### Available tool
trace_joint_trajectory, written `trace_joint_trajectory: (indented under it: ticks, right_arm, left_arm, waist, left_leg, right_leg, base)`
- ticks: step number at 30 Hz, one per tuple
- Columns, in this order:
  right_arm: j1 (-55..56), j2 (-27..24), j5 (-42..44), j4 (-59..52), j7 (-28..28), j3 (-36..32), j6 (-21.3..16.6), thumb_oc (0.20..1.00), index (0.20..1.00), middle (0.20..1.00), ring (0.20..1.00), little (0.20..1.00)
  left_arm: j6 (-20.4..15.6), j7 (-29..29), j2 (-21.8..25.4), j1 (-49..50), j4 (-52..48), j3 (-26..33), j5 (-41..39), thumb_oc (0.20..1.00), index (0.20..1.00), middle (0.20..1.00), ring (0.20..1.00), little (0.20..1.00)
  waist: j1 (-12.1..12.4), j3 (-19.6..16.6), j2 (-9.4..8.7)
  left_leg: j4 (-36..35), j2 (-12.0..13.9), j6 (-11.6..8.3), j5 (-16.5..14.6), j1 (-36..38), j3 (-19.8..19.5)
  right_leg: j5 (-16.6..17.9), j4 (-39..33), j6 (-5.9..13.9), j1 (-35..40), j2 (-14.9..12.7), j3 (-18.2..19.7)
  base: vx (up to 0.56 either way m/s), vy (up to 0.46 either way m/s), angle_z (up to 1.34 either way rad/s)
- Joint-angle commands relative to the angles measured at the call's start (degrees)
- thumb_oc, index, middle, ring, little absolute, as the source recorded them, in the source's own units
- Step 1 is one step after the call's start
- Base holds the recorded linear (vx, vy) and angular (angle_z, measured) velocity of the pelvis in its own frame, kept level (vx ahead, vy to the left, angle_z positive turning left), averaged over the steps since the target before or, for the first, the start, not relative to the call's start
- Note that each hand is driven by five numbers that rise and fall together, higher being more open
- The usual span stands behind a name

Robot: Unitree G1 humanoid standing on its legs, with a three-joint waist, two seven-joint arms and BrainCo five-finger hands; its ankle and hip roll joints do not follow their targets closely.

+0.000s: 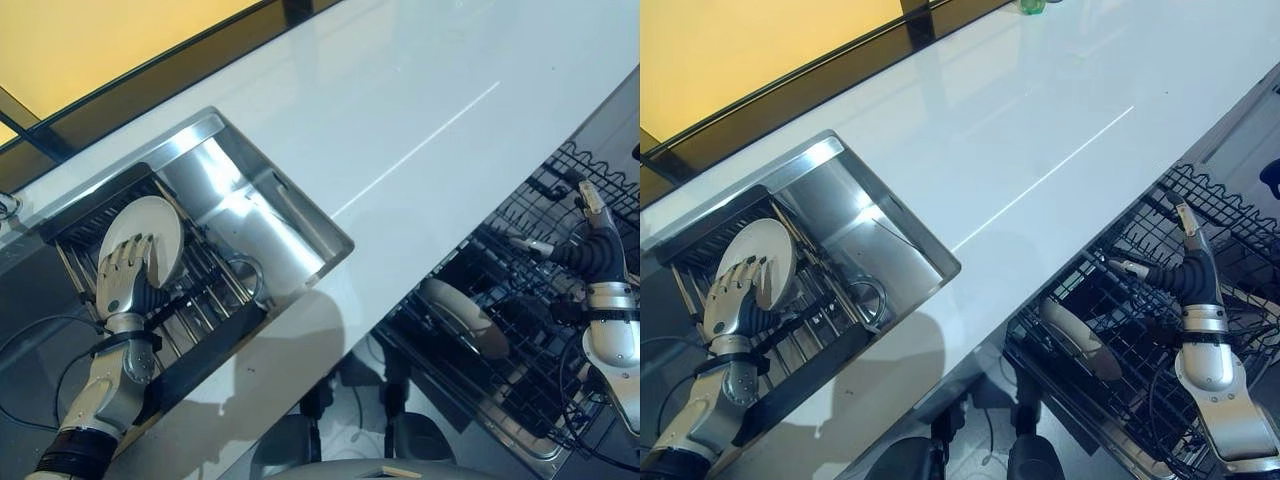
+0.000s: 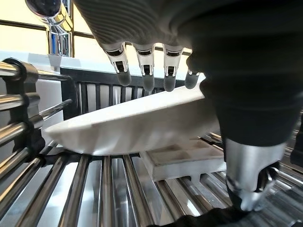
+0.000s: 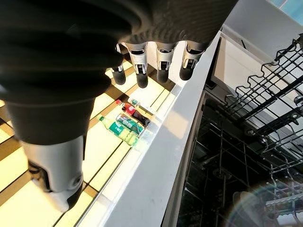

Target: Pick up plates and place into dishwasher.

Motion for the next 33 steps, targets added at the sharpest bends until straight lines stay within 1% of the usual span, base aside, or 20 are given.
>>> trace_joint_trajectory:
  ticks: [1,7,15,16,17,18,21,24,28,33]
  right_arm:
    - [-3.3,-0.4,-1.3,-2.5,-2.7,0.8,-3.5,1.0,1.0,1.0,1.0,1.0]
    - [-4.2,-0.1,-1.8,-2.0,-3.6,1.6,-3.8,1.0,1.0,1.0,1.0,1.0]
    - [-4.2,0.5,-2.3,-2.0,-3.0,1.5,-3.3,1.0,1.0,1.0,1.0,1.0]
    - [-4.4,0.6,-2.4,-1.9,-3.0,1.6,-3.1,1.0,1.0,1.0,1.0,1.0]
    - [-4.4,0.6,-2.4,-1.7,-3.0,1.6,-3.2,1.0,1.0,1.0,1.0,1.0]
    - [-4.3,0.8,-2.5,-1.7,-2.8,1.4,-3.1,1.0,1.0,1.0,1.0,1.0]
    - [-3.9,1.2,-2.8,-1.8,-2.5,1.2,-2.8,1.0,1.0,1.0,1.0,1.0]
    - [-2.9,1.8,-3.1,-1.7,-1.9,0.7,-3.3,1.0,1.0,1.0,1.0,1.0]
    - [-1.7,2.5,-3.3,-2.2,-1.1,-0.1,-3.2,1.0,1.0,1.0,1.0,1.0]
    - [-1.1,2.7,-3.3,-2.4,-0.2,-0.8,-2.6,1.0,1.0,1.0,1.0,1.0]
  left_arm:
    - [0.6,-1.2,-1.6,0.3,8.2,-6.8,0.1,1.0,1.0,1.0,1.0,1.0]
    - [1.0,0.1,-1.7,-0.2,8.2,-7.9,0.0,1.0,1.0,1.0,1.0,1.0]
    - [1.5,3.1,-2.7,0.1,9.1,-6.7,-1.0,1.0,1.0,1.0,1.0,1.0]
    - [1.8,3.9,-3.1,0.2,9.4,-6.3,-1.3,0.68,0.68,0.68,0.68,0.68]
    - [1.7,4.4,-3.3,0.2,9.7,-6.0,-1.3,0.501,0.501,0.501,0.501,0.501]
    - [1.7,4.7,-3.5,0.2,10.0,-5.3,-1.4,0.2,0.2,0.2,0.2,0.2]
    - [1.9,5.6,-3.6,0.2,10.0,-3.2,-1.4,0.2,0.2,0.2,0.2,0.2]
    - [2.1,6.3,-3.6,0.6,9.8,-1.6,-1.2,0.2,0.2,0.2,0.2,0.2]
    - [2.1,6.1,-3.8,1.7,9.3,0.1,-0.5,0.2,0.2,0.2,0.2,0.2]
    - [2.2,4.9,-4.3,2.9,8.7,0.6,0.3,0.2,0.2,0.2,0.2,0.2]
  waist:
    - [-1.0,-0.7,-2.63]
    - [-0.7,-0.3,-2.71]
    - [-0.4,-0.9,-2.56]
    - [-0.2,-1.0,-2.56]
    - [-0.2,-1.1,-2.57]
    - [-0.1,-1.2,-2.59]
    - [0.1,-1.8,-2.54]
    - [0.2,-2.6,-2.53]
    - [0.4,-3.7,-2.54]
    - [0.6,-4.6,-2.42]
  left_leg:
    - [4.0,-0.1,1.17,-2.2,-5.4,0.0]
    - [4.2,-0.3,1.21,-2.2,-5.9,-0.1]
    - [4.3,-0.4,0.98,-2.3,-5.8,-0.5]
    - [4.2,-0.4,0.92,-2.3,-5.7,-0.6]
    - [4.1,-0.4,0.89,-2.3,-5.6,-0.7]
    - [4.1,-0.4,0.83,-2.3,-5.5,-0.8]
    - [3.9,-0.4,0.69,-2.4,-5.1,-1.1]
    - [3.7,-0.5,0.58,-2.4,-4.7,-1.3]
    - [3.6,-0.5,0.4,-2.5,-4.3,-1.6]
    - [3.6,-0.4,0.25,-2.6,-3.8,-1.9]
  right_leg:
    - [-3.2,7.6,2.96,-5.3,-1.2,1.1]
    - [-3.2,7.5,2.82,-5.4,-1.1,1.0]
    - [-3.3,7.0,2.49,-4.7,-1.3,0.6]
    - [-3.3,6.9,2.42,-4.6,-1.3,0.5]
    - [-3.4,6.8,2.38,-4.5,-1.3,0.5]
    - [-3.4,6.7,2.33,-4.3,-1.3,0.4]
    - [-3.5,6.3,2.19,-3.7,-1.3,0.2]
    - [-3.6,6.0,2.09,-3.2,-1.3,0.1]
    - [-3.8,5.9,1.99,-2.7,-1.4,-0.2]
    - [-4.1,6.0,1.83,-2.2,-1.4,-0.4]
  base:
    - [-0.05,-0.013,0.0]
    - [-0.02,-0.008,0.0]
    - [0.0,0.0,0.0]
    - [0.0,0.0,0.0]
    - [0.0,0.0,0.0]
    - [0.0,0.0,0.0]
    - [0.02,0.002,0.0]
    - [0.03,0.002,0.02]
    - [0.05,-0.002,0.03]
    - [0.04,0.0,0.01]
